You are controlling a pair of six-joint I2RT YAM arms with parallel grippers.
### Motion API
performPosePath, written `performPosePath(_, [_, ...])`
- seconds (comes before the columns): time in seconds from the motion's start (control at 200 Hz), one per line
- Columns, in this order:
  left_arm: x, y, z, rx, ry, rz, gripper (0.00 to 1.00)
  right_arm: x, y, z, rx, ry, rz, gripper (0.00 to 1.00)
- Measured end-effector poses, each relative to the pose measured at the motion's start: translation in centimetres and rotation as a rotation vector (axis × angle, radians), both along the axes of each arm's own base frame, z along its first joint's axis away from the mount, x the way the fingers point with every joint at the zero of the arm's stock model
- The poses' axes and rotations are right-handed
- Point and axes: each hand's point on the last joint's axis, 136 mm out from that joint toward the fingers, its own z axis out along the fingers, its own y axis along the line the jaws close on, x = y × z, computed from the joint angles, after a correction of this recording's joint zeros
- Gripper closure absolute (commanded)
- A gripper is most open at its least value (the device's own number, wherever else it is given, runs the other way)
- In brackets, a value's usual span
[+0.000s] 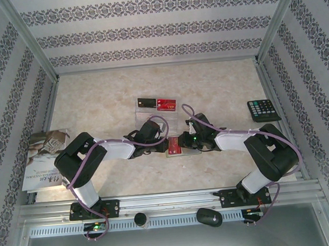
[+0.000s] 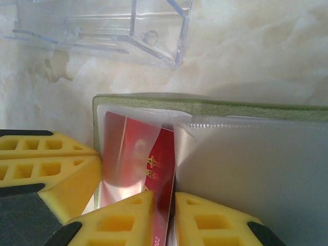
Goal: Take the credit cards out of the card holder
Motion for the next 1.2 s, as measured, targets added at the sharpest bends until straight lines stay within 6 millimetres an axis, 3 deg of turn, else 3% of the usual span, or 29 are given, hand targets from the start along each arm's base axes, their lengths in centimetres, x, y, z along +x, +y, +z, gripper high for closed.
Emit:
performPosePath(0.25, [0.0, 0.0, 0.0, -0.007, 0.007, -0.003, 0.9, 0.0, -0.3, -0.2, 0.019, 0.012, -0.025, 1.0])
performPosePath(0.45, [0.0, 0.0, 0.0, -0.007, 0.007, -0.003, 0.9, -0.1, -0.5, 0.1, 0.024, -0.011, -0.026, 1.0])
performPosePath(0.744, [0.0, 0.0, 0.0, -0.008, 0.007, -0.003, 0.9, 0.3, -1.7, 2.5, 0.017, -0.08, -0.065, 1.0])
performPosePath(0.974, [0.0, 0.0, 0.0, -0.008, 0.008, -0.003, 0.9, -0.2, -2.5, 2.2, -0.02, -0.068, -0.073, 1.0])
performPosePath(1.199, [0.0, 0.0, 0.0, -0.009, 0.009, -0.005, 0.9, -0.2, -2.1, 2.3, -0.001, -0.063, -0.068, 0.83])
